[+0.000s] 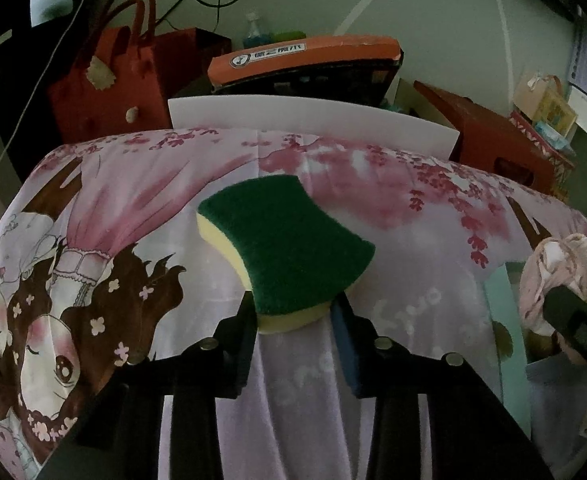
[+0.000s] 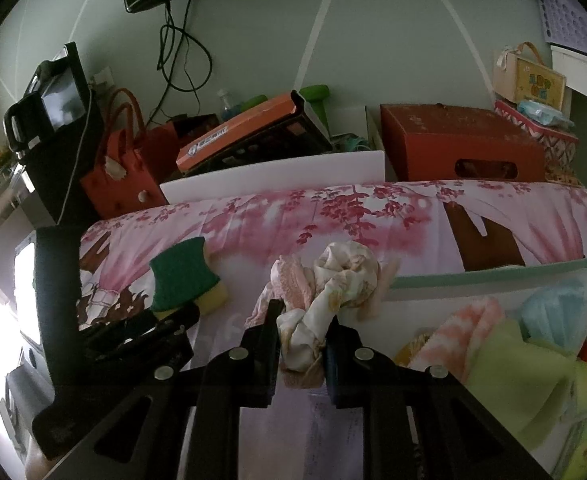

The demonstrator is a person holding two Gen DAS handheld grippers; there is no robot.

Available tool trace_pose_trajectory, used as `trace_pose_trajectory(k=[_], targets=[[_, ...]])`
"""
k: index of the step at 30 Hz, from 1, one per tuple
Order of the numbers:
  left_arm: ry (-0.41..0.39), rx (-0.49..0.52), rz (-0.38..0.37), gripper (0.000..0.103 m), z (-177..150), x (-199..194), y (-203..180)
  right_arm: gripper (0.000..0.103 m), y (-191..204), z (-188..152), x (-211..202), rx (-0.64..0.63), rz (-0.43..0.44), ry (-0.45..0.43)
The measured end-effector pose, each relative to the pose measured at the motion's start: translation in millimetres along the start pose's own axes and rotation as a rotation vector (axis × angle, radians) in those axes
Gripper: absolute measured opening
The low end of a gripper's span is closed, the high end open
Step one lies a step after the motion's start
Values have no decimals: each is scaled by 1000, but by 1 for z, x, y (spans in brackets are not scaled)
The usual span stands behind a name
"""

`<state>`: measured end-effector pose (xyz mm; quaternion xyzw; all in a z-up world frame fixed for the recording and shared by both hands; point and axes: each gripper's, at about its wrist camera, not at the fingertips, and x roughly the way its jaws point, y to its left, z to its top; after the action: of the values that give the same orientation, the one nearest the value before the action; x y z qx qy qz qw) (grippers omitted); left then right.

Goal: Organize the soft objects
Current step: 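Grasp pink floral scrunchie with right tool while left tool grasps green-yellow sponge, then carry scrunchie and sponge over the mint tray with both tools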

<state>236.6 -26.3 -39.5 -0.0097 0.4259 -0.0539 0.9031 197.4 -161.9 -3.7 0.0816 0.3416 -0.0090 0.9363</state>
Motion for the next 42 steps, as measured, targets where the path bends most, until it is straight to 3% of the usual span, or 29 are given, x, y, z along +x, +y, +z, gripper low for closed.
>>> trace_pose_trajectory(k=[11,22,35,42], targets=[[-30,-27,1,35,2,-15,1,20,1,-1,-3,-3,1,-2],[-114,-13,-5,35,-1,-64,-11,20,-3,1,-22,-5,-17,-26],[-183,68,-81,35,-8,-121,-49,20,-26,6,-90,30,-47,-88],[-166,80,-124,35,-16,-152,-64,20,-36,3,-135,21,-100,-94]])
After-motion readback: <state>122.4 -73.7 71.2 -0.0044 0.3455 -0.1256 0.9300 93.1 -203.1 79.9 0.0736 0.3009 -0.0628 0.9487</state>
